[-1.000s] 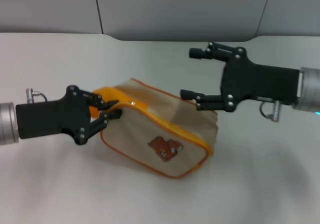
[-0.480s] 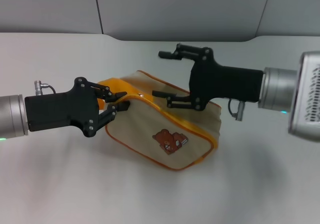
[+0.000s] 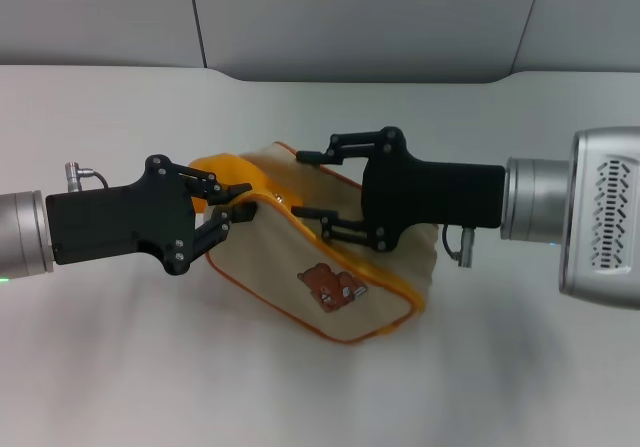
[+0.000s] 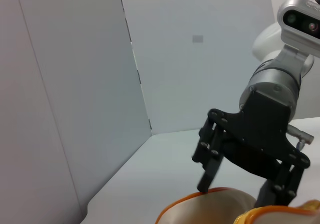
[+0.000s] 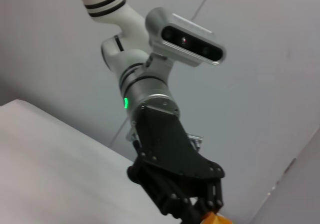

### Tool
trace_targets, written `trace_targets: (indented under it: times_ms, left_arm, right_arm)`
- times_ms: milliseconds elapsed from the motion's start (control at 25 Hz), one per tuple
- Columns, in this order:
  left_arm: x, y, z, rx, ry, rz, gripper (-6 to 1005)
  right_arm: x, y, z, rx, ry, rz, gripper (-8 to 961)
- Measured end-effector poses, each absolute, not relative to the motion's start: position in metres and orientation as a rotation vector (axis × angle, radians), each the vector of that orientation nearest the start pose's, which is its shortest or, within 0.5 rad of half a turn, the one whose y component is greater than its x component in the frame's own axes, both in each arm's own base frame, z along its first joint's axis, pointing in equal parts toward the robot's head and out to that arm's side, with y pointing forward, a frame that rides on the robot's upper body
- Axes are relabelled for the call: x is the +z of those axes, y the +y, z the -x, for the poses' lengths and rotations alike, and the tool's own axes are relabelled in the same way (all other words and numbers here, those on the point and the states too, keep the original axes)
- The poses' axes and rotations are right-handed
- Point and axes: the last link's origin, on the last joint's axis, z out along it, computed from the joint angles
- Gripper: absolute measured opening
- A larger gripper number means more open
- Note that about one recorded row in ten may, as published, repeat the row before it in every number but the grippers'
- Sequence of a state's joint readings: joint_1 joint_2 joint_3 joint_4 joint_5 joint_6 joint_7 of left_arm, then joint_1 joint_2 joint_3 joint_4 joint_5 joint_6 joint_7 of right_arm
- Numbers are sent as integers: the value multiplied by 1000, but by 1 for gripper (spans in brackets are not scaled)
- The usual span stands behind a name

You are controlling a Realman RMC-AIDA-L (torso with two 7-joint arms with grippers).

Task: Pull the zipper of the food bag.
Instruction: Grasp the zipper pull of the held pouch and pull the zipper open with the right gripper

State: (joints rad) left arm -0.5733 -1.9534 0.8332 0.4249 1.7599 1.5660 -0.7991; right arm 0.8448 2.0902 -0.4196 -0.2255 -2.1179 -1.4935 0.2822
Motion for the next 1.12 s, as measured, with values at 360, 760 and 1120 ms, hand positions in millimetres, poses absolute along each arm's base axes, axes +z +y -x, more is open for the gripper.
trace_targets:
  times_ms: [360, 760, 1120]
  left_arm:
    - [10, 336, 260, -730, 80, 2696, 112]
    - [13, 337, 259, -735, 92, 2690, 107]
    - [13, 337, 260, -731, 90, 2684, 107]
  right_arm:
    - [-74, 360, -178, 725, -683, 2590, 437]
    - [-83, 359, -173, 707, -709, 2626, 345]
    - [-82, 358, -174, 719, -705, 2622, 246]
